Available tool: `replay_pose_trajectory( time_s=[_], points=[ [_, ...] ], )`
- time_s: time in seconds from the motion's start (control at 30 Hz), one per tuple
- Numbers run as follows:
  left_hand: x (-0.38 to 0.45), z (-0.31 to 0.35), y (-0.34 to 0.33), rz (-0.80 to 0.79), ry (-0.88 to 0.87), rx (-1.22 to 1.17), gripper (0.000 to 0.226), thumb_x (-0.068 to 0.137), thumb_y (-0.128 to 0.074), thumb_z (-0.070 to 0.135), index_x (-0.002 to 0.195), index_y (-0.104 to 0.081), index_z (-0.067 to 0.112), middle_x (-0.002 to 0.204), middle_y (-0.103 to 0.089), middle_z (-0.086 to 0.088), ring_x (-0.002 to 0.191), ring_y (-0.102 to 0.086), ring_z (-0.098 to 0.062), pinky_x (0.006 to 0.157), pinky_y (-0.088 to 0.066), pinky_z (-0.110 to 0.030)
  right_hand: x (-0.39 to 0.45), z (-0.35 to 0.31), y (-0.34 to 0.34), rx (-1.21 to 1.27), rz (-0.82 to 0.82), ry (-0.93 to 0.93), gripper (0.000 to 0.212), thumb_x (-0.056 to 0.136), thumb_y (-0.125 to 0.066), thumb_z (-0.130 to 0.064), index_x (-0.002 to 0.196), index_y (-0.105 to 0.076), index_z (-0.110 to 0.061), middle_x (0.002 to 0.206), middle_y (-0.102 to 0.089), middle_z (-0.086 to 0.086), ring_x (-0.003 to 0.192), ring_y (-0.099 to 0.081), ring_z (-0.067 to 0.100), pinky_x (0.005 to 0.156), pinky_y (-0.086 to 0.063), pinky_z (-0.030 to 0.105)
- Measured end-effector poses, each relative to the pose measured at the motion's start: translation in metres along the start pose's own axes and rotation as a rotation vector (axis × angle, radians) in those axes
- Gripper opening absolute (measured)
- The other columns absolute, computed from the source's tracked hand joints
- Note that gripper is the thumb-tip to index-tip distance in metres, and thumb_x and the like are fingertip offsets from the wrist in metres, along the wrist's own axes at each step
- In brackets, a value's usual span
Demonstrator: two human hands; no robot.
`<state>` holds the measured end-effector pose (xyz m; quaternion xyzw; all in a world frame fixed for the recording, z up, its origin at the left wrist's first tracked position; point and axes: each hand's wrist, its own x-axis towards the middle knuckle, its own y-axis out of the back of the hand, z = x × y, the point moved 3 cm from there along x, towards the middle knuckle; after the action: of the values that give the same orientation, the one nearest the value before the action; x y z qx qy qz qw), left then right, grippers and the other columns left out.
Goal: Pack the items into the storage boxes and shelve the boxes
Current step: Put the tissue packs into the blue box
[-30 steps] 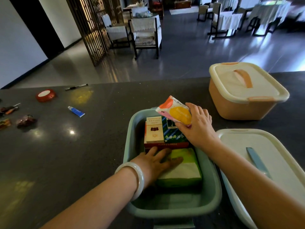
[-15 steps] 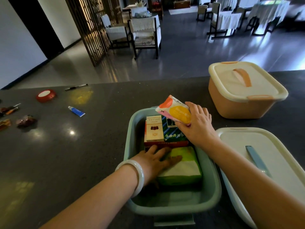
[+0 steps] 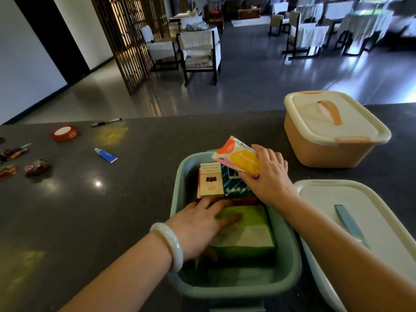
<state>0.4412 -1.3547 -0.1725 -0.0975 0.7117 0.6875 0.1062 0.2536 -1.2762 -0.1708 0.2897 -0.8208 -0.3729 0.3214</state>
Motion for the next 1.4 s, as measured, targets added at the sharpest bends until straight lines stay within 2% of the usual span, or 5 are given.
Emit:
replay_pose_trajectory(
  time_s=[0.2, 0.4, 0.6, 0.93, 1.4],
  points=[
    [-0.037, -0.031, -0.002, 0.380, 0.376, -0.278, 0.079, 0.084, -0.061, 0.051, 0.148, -0.018, 0.038, 0.153, -0.005, 0.010, 0.143, -0.005, -0.012, 0.115, -0.012, -0.035, -0.001, -0.002, 0.005, 0.062, 0.019, 0.008, 0.074, 0.082, -0.065, -0.047, 0.142, -0.028, -0.026, 0.138, -0.042, -0.001, 0.124, -0.034, 0.021, 0.103, -0.027, 0.042],
    [-0.041, -0.041, -0.024, 0.363, 0.629, -0.814, 0.077, 0.091, -0.045, 0.054, 0.146, 0.008, 0.047, 0.156, -0.007, 0.014, 0.127, -0.039, -0.008, 0.099, -0.044, -0.031, -0.023, -0.017, 0.028, 0.204, -0.011, 0.055, 0.075, 0.075, -0.065, -0.059, 0.138, -0.031, -0.036, 0.129, -0.045, -0.015, 0.116, -0.036, 0.006, 0.098, -0.036, 0.037],
    [-0.038, -0.041, -0.035, 0.386, 0.681, -1.048, 0.060, 0.098, -0.034, 0.048, 0.137, 0.009, 0.064, 0.157, -0.023, 0.011, 0.106, -0.043, 0.009, 0.079, -0.034, -0.015, -0.065, -0.030, 0.038, 0.040, -0.547, 0.248, 0.077, 0.059, -0.048, -0.086, 0.125, -0.014, -0.067, 0.111, -0.015, -0.060, 0.111, -0.018, -0.030, 0.097, -0.030, 0.018],
    [-0.039, -0.040, -0.035, 0.400, 0.660, -1.035, 0.062, 0.099, -0.034, 0.043, 0.140, 0.010, 0.060, 0.142, -0.042, 0.009, 0.078, -0.060, 0.003, 0.054, -0.041, -0.011, -0.068, -0.026, 0.004, -0.170, -0.600, 0.313, 0.079, 0.071, -0.056, -0.071, 0.137, -0.024, -0.040, 0.134, -0.039, -0.018, 0.122, -0.033, 0.003, 0.109, -0.025, 0.030],
    [-0.039, -0.039, -0.032, 0.398, 0.663, -1.015, 0.061, 0.101, -0.033, 0.040, 0.130, 0.017, 0.061, 0.140, -0.044, 0.000, 0.059, -0.057, 0.011, 0.044, -0.040, -0.009, -0.068, -0.025, -0.009, -0.404, -0.570, 0.352, 0.087, 0.068, -0.055, -0.078, 0.138, -0.030, -0.033, 0.137, -0.045, -0.011, 0.126, -0.041, 0.011, 0.108, -0.028, 0.033]
  ],
)
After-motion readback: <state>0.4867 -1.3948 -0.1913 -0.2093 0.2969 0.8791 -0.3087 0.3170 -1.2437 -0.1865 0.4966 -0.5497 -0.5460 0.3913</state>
